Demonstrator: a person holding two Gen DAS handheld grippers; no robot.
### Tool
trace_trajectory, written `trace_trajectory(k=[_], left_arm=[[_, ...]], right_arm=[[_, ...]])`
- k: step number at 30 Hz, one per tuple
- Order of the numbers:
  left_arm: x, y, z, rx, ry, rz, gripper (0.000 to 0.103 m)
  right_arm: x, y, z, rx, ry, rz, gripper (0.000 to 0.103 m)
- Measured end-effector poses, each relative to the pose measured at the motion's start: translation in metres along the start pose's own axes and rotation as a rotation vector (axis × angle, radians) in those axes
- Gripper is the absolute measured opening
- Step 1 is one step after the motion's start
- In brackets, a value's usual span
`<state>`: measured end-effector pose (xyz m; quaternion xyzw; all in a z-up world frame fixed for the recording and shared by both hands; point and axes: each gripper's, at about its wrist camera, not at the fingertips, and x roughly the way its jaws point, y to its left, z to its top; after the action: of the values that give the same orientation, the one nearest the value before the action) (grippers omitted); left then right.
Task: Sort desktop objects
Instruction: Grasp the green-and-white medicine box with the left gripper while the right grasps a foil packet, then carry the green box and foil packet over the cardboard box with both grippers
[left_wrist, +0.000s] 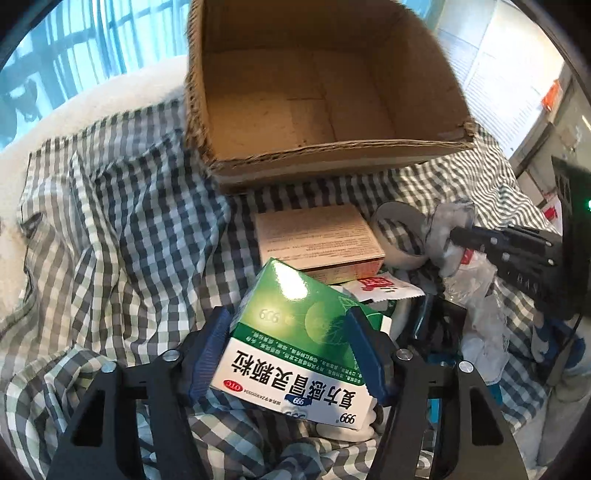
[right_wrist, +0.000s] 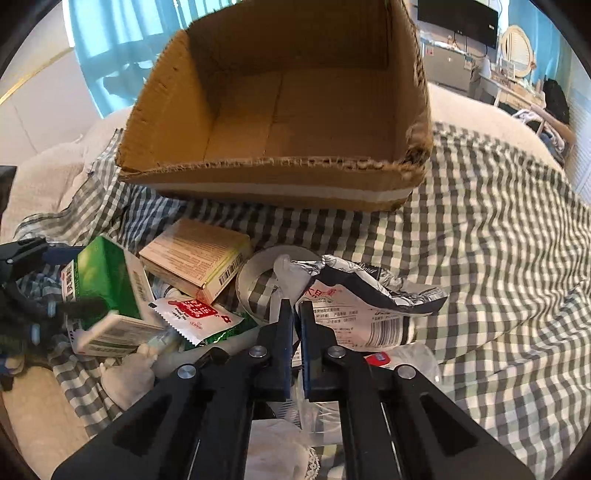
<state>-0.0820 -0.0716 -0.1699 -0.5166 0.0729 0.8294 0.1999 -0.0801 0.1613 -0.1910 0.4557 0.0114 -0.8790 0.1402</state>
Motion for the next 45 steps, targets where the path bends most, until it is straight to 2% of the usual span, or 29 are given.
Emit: trace_trajectory(k=[2,8,12,18,21,25,31,37,42,45], left_arm=[[0.006,-0.011,0.001,0.045,0.027,0.019,0.103],[0.025,-0.027,-0.009,0.19,0.121,0.143,0.103],[0.028,-0.021,-0.01,0.17,0.117,0.156,0.1],[0.013,-0.013,-0.006,0.1,0.056,0.209,0.099],[-0.008,-0.014,-0.004,0.061,-0.004,0.234,0.099],[-0.044,-0.021,-0.001,0.014,-0.129,0.242,0.099],[-0.104,-0.049,0.002,0.024,-0.335,0.223,0.099],[-0.157,-0.076,0.009,0.033,-0.5,0.196,0.099],[-0.19,-0.081,0.02,0.03,-0.561,0.12,0.099],[-0.213,-0.078,0.032,0.017,-0.623,0.146,0.099]], right_arm=[[-0.007,0.0,0.002,0.004,-0.018,0.009,0.003],[-0.026,-0.003,0.005,0.014,-0.072,0.039,0.002],[-0.043,-0.004,0.007,0.021,-0.118,0.057,0.002],[-0.068,-0.006,0.011,0.032,-0.189,0.076,0.002],[-0.083,-0.003,0.012,0.029,-0.232,0.083,0.002],[-0.101,0.001,0.012,0.016,-0.287,0.087,0.002],[-0.139,0.006,0.015,0.01,-0.409,0.107,0.003],[-0.183,0.017,0.021,-0.013,-0.53,0.096,0.003],[-0.224,0.024,0.036,-0.04,-0.634,0.106,0.003],[-0.243,0.024,0.053,-0.05,-0.674,0.103,0.003]])
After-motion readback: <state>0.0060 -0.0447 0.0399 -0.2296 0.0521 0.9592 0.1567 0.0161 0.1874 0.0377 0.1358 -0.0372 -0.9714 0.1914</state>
